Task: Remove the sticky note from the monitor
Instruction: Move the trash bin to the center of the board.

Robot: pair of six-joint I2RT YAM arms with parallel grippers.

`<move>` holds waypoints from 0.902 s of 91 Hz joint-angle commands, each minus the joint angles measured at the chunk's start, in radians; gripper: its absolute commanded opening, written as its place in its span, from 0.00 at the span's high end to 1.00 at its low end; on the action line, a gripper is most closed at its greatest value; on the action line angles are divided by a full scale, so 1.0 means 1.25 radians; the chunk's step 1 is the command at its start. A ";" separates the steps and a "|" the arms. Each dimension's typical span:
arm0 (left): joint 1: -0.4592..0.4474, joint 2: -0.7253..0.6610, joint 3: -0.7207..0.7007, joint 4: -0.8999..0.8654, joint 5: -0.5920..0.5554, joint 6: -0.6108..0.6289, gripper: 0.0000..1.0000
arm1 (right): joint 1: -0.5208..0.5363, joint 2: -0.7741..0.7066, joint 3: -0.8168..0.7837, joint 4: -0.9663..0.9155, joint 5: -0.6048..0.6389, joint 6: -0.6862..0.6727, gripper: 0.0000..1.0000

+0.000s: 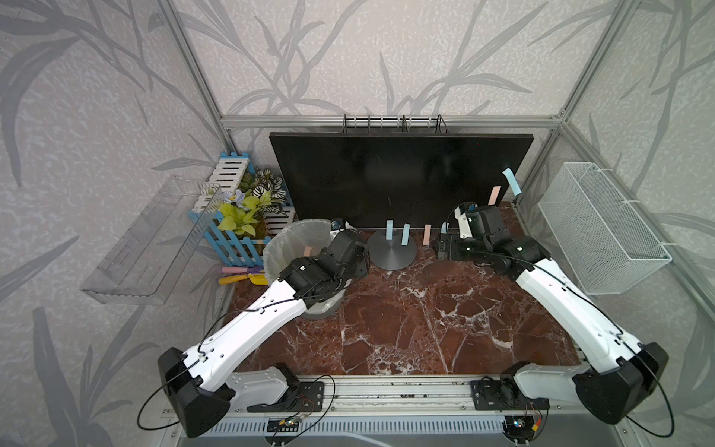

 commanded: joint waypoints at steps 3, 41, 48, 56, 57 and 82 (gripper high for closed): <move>-0.014 -0.008 0.008 0.000 0.056 -0.077 1.00 | -0.003 -0.021 -0.011 0.007 0.000 0.011 0.05; -0.051 -0.017 0.045 -0.047 0.067 -0.103 1.00 | -0.003 -0.027 -0.033 0.013 -0.008 0.041 0.05; -0.053 -0.014 0.035 -0.041 0.077 -0.101 1.00 | -0.003 -0.028 -0.044 0.023 -0.014 0.051 0.05; -0.054 -0.012 0.028 -0.035 0.077 -0.095 0.90 | -0.003 -0.028 -0.050 0.034 -0.025 0.062 0.05; -0.055 -0.012 0.028 -0.034 0.077 -0.093 0.88 | -0.003 -0.028 -0.051 0.036 -0.027 0.063 0.05; -0.054 -0.014 0.040 -0.025 0.057 -0.059 0.35 | -0.003 -0.050 -0.077 0.086 -0.051 0.098 0.05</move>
